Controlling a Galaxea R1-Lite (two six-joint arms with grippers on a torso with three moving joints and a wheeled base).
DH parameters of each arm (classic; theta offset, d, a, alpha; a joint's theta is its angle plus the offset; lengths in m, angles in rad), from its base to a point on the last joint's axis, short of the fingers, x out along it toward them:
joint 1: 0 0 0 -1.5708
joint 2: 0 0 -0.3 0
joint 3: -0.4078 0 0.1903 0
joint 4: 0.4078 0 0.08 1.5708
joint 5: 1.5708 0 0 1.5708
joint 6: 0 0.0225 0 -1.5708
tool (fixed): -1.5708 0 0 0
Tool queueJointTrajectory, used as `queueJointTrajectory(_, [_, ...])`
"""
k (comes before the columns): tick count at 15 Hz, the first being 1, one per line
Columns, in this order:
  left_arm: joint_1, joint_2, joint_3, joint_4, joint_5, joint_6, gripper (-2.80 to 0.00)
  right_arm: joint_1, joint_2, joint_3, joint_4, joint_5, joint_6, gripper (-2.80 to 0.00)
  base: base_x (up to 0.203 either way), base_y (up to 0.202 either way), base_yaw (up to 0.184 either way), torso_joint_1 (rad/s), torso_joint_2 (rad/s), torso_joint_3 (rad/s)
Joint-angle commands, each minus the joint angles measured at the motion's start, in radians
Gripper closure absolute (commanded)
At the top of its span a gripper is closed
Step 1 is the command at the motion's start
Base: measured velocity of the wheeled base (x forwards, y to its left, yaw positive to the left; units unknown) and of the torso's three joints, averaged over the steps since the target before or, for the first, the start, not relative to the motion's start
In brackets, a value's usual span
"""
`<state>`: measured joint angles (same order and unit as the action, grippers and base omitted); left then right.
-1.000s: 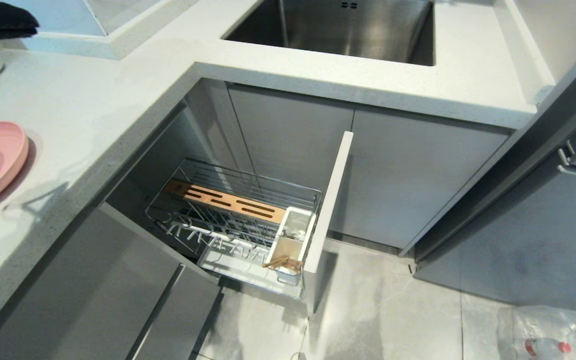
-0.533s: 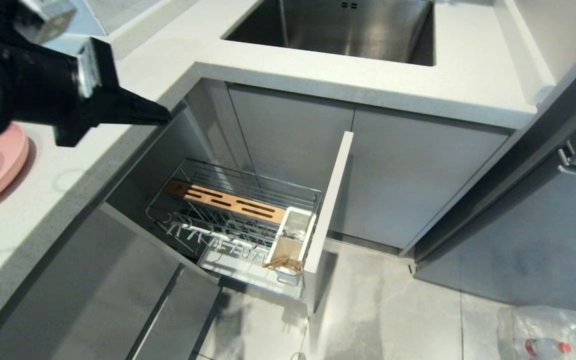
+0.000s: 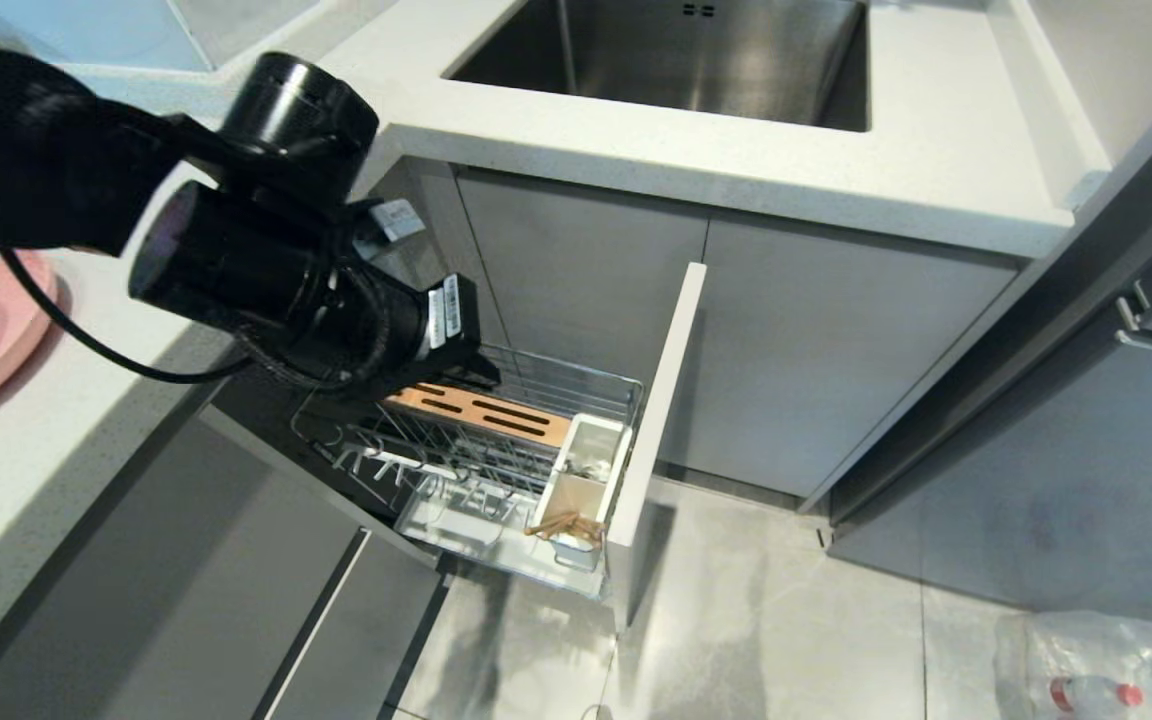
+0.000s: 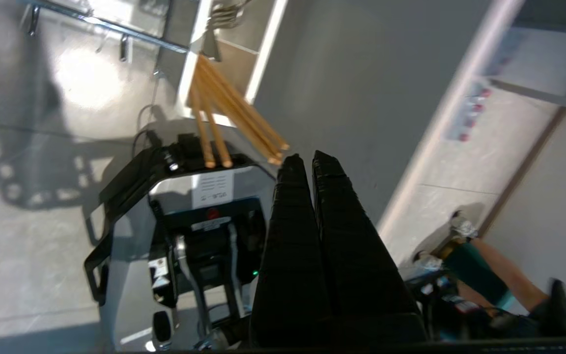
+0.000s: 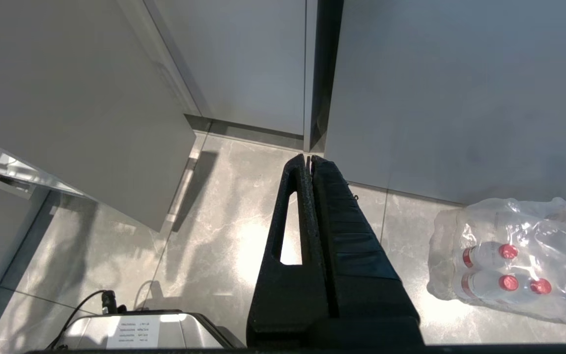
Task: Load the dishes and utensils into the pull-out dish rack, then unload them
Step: Take the spoon out of the cupboard
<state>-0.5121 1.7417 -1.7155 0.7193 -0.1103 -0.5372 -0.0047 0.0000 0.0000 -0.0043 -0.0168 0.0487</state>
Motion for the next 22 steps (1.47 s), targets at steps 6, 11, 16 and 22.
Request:
queueJointTrajectory(6, [0.001, 0.194, -0.004, -0.012, 0.056, -0.003, 0.0, 0.0, 0.002, 0.0, 0.0, 0.0, 0.0, 0.0, 0.0, 0.0, 0.0, 0.0, 0.0, 0.0])
queueJointTrajectory(11, [0.009, 0.262, -0.004, -0.039, 0.071, -0.003, 0.0, 0.0, 0.002, 0.0, 0.0, 0.0, 0.0, 0.0, 0.0, 0.0, 0.0, 0.0, 0.0, 0.0])
queueJointTrajectory(16, [0.018, 0.301, -0.037, -0.143, 0.16, -0.232, 0.0, 0.0, 0.002, 0.0, 0.0, 0.0, 0.0, 0.0, 0.0, 0.0, 0.0, 0.0, 0.0, 0.0])
queueJointTrajectory(22, [-0.008, 0.26, -0.004, -0.128, 0.226, -0.425, 0.0, 0.0, 0.002, 0.0, 0.0, 0.0, 0.0, 0.0, 0.0, 0.0, 0.0, 0.0, 0.0, 0.0])
